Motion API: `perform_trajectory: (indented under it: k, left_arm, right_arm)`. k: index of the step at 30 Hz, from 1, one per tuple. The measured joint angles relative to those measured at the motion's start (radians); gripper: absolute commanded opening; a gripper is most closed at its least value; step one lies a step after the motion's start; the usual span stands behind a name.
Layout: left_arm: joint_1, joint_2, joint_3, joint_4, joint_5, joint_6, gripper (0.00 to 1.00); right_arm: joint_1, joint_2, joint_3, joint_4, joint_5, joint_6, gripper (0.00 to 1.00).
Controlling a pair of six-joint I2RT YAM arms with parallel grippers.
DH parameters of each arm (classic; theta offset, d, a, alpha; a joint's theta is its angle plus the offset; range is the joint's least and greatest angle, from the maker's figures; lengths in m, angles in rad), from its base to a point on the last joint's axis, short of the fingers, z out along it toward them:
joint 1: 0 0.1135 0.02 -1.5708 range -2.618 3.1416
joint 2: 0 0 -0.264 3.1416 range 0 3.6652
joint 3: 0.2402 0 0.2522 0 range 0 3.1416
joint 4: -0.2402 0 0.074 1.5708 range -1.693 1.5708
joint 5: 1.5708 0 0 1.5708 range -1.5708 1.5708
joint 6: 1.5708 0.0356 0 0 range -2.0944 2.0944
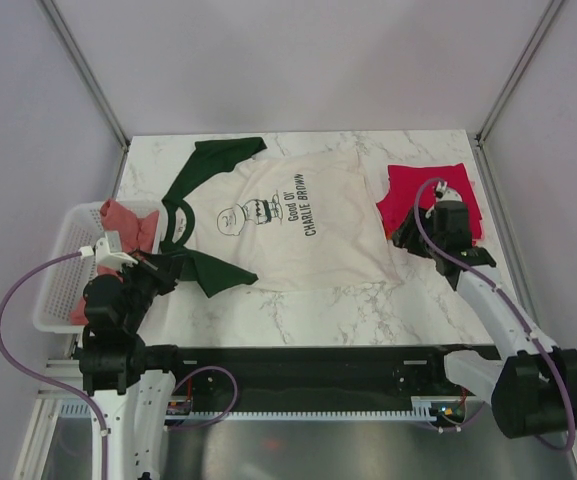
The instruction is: Fold and stack the t-shirts
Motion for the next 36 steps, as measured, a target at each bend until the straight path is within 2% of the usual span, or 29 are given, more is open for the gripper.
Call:
perform_trajectory:
  k: [6, 15, 21, 27, 36]
  left_arm:
    - [0.0, 0.001, -0.016, 0.0, 0.01, 0.0, 0.02]
    - [0.0, 0.001, -0.018, 0.0, 0.036, 0.0, 0.02]
    - [0.0, 0.002, -0.018, 0.0, 0.037, 0.0, 0.02]
    - [0.0, 0.011, -0.018, 0.0, 0.037, 0.0, 0.02]
    - [0.0, 0.015, -0.018, 0.0, 0.037, 0.001, 0.02]
  right_arm:
    - [0.073, 0.303, 0.286, 0.025, 0.07, -0.028, 0.37]
    - [0.119, 0.738, 0.558, 0.023, 0.194, -0.035, 0.29]
    - [0.115, 0.927, 0.689, -0.008, 0.287, -0.043, 0.27]
    - [0.083, 1.003, 0.731, -0.024, 0.353, -0.034, 0.26]
    - [-0.019, 1.003, 0.732, -0.043, 0.401, -0.028, 0.42]
